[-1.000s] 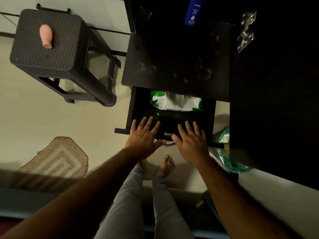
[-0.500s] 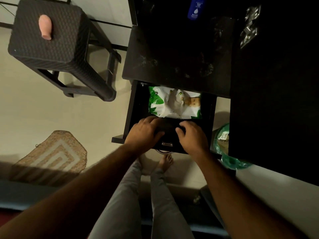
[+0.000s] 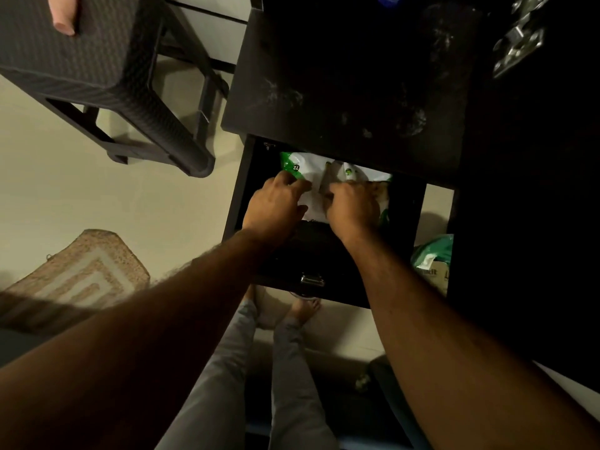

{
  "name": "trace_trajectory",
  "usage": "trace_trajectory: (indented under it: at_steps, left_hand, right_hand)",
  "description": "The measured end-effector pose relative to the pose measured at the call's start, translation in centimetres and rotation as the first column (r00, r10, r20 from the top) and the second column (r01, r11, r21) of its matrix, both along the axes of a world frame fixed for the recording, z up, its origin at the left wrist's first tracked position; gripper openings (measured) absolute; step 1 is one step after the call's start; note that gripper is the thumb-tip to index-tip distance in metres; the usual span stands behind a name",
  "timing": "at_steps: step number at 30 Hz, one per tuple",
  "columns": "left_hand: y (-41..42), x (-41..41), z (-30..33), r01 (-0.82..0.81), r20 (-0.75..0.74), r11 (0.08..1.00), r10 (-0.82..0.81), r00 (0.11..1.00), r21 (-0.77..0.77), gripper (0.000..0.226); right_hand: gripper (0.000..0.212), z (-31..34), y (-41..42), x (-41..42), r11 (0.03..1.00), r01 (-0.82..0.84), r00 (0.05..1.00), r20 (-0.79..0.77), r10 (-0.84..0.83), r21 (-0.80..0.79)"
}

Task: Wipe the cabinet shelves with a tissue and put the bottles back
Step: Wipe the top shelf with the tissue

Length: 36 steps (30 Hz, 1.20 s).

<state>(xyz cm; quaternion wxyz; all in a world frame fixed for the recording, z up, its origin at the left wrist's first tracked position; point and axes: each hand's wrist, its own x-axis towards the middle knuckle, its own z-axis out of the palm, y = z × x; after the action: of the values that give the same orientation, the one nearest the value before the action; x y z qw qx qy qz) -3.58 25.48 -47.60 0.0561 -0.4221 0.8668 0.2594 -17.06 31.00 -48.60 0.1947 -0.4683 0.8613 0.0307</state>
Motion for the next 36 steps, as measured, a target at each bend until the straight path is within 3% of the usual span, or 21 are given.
trace_trajectory:
  at_steps: [6, 12, 16, 22, 29, 31, 33, 36]
  left_hand:
    - [0.3, 0.5, -0.7, -0.022, 0.006, 1.0, 0.022, 1.0, 0.017, 0.049]
    - [0.7, 0.6, -0.8, -0.041, -0.005, 0.999, 0.041, 0.999, 0.018, 0.051]
    - [0.9, 0.5, -0.8, -0.045, -0.001, 0.999, 0.045, 0.999, 0.024, 0.052]
    - [0.7, 0.7, -0.5, -0.069, -0.005, 0.996, 0.069, 0.998, 0.049, 0.051]
    - [0.3, -0.8, 0.9, -0.171, -0.115, 0.975, 0.188, 0.975, 0.145, 0.027]
    - [0.1, -1.6, 1.6, -0.26, -0.116, 0.935, 0.294, 0.949, 0.243, 0.031]
    - [-0.1, -2.4, 2.1, -0.378, -0.078, 0.833, 0.443, 0.893, 0.405, 0.038]
    - [-0.2, -3.5, 2.7, -0.45, 0.016, 0.542, 0.627, 0.779, 0.71, 0.042]
  right_hand:
    - [0.02, -1.2, 0.1, -0.1, 0.993, 0.06, 0.997, -0.05, -0.066, -0.104]
    - [0.021, -2.0, -0.7, 0.3, 0.997, 0.055, 0.997, -0.045, -0.058, -0.062]
    - [0.011, -1.3, -0.1, 0.6, 0.982, 0.127, 0.992, 0.021, -0.125, -0.139]
    - [0.012, 0.8, 1.4, 0.5, 0.896, 0.314, 0.934, 0.273, -0.232, -0.313]
    - [0.006, 2.5, 2.7, 0.4, 0.84, 0.304, 0.933, 0.317, -0.169, -0.449]
    - [0.006, 2.7, 3.0, 0.1, 0.815, 0.345, 0.917, 0.354, -0.186, -0.465]
    - [0.006, 3.0, 3.3, -0.1, 0.794, 0.368, 0.907, 0.375, -0.192, -0.484]
    - [0.007, 3.5, 4.0, 0.0, 0.773, 0.34, 0.92, 0.359, -0.155, -0.536]
